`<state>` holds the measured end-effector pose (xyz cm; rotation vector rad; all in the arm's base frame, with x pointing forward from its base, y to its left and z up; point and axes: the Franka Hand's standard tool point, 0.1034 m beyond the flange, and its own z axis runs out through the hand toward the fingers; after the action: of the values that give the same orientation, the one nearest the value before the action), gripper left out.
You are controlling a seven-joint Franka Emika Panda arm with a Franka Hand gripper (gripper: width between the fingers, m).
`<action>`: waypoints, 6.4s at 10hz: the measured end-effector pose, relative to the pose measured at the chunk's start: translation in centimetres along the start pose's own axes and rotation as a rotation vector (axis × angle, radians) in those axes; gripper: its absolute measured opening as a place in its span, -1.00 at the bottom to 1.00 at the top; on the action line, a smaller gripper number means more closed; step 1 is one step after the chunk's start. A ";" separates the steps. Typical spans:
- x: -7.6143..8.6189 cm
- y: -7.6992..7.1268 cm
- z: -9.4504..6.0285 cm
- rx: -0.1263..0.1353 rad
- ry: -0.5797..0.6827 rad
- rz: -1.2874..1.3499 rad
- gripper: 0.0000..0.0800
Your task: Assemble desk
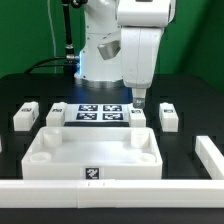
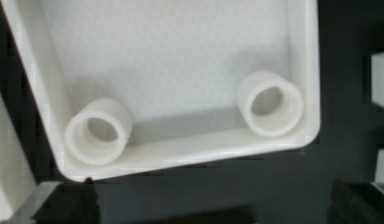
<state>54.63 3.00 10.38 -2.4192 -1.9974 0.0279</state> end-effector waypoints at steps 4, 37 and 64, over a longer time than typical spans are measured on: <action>-0.2 0.0 0.2 0.002 0.000 -0.056 0.63; -2.2 -1.9 9.1 -0.016 0.057 -0.101 -0.86; 4.4 -4.8 5.0 -0.013 0.040 0.446 0.62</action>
Offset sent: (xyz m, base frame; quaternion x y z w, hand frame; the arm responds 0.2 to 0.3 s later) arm 0.0000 0.0000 0.0000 0.0000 0.0000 0.0000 1.0000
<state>50.66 8.22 5.37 -2.7912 -1.4072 -0.0314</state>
